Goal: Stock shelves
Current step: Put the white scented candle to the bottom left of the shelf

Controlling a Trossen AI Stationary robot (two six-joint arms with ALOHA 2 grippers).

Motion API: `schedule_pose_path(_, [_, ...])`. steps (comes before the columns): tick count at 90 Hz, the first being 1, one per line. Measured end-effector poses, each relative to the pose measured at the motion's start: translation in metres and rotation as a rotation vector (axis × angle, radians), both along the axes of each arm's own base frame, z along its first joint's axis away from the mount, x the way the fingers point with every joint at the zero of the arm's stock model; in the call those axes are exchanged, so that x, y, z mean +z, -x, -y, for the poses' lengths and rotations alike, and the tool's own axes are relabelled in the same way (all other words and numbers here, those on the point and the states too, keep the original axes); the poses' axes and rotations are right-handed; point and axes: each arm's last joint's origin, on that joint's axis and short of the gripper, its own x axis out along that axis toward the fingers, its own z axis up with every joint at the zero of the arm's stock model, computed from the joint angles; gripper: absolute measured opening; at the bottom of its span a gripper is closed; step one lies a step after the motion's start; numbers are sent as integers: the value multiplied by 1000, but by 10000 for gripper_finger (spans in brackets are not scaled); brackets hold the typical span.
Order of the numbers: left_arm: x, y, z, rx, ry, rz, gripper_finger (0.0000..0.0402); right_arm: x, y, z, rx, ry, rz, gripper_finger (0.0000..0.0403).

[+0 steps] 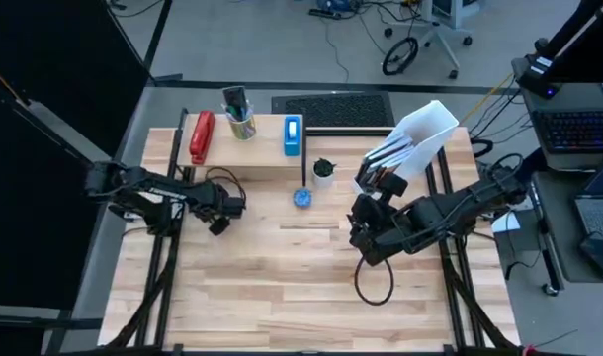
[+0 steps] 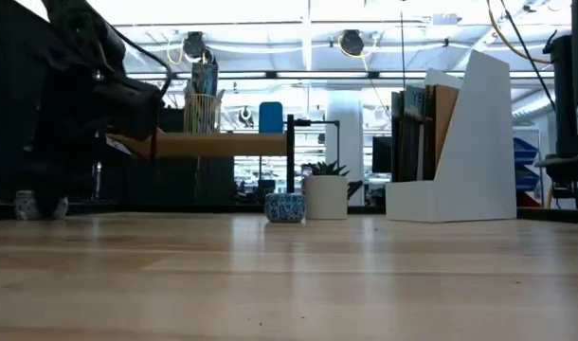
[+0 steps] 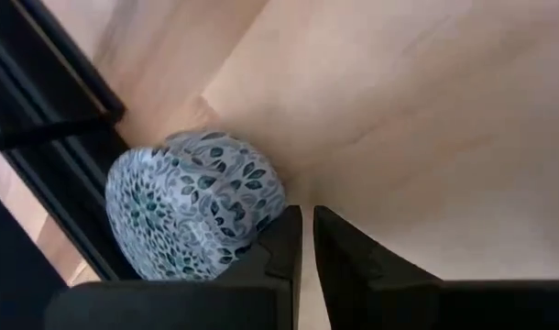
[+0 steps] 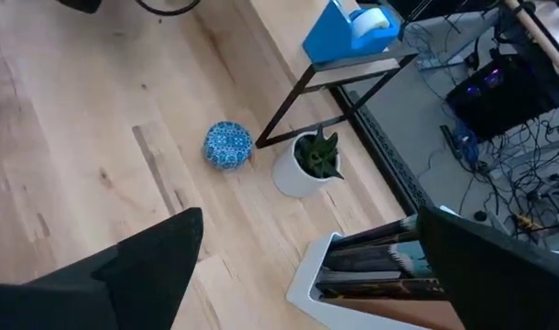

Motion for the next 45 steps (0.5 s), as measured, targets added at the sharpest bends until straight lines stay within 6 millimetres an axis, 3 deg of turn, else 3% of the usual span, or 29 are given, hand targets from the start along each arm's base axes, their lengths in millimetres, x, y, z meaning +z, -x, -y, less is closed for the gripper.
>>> schedule_pose_path(29, [1, 0, -6, 42, -43, 5, 18, 0, 0, 0, 3, 3, -4, 384])
schedule_pose_path(45, [14, -9, -4, 20, -64, 77, 18, 0, 0, 0, 5, 5, -6, 384])
